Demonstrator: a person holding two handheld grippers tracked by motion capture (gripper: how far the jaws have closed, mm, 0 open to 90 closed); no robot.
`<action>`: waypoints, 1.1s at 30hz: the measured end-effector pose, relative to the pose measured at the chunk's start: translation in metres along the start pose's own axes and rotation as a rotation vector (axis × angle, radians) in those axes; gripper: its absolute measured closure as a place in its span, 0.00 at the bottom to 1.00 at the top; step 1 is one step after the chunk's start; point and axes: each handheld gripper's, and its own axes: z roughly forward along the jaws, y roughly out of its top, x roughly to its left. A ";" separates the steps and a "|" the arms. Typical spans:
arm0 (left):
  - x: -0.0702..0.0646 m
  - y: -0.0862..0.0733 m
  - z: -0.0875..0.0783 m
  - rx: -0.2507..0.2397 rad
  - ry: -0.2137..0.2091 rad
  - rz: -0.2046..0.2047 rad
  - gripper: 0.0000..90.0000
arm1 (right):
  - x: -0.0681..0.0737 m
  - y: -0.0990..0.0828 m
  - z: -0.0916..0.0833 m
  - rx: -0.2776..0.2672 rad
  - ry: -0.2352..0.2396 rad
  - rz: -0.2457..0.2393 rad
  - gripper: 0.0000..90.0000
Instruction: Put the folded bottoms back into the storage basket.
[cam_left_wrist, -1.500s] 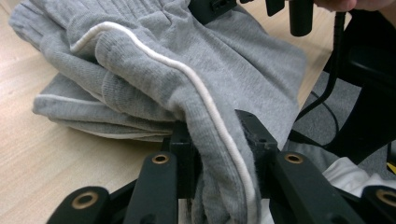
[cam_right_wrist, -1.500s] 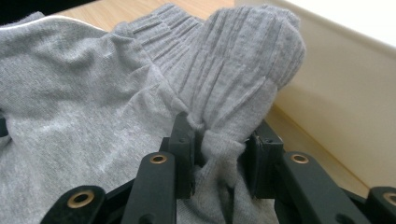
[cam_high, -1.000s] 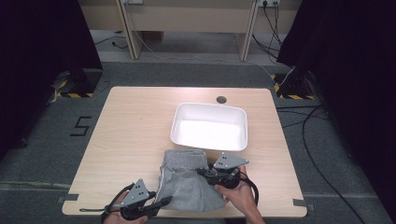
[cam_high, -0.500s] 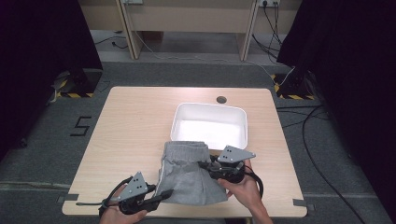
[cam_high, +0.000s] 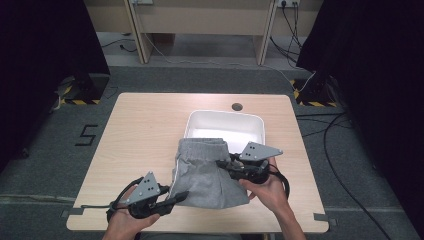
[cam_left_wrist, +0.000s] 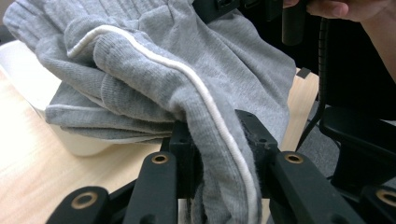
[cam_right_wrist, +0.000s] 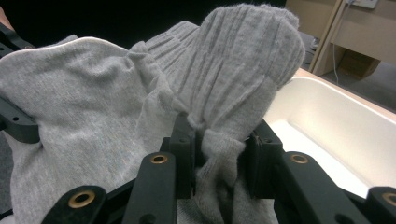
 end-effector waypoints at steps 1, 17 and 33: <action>0.001 0.003 0.001 0.001 0.001 0.003 0.77 | -0.002 0.001 0.000 -0.002 -0.001 0.004 0.77; 0.027 0.031 0.032 -0.003 0.009 -0.006 0.77 | -0.039 0.025 -0.001 0.021 -0.045 0.004 0.77; 0.063 0.050 0.076 0.006 0.027 -0.063 0.77 | -0.087 0.028 0.009 0.028 -0.089 0.050 0.77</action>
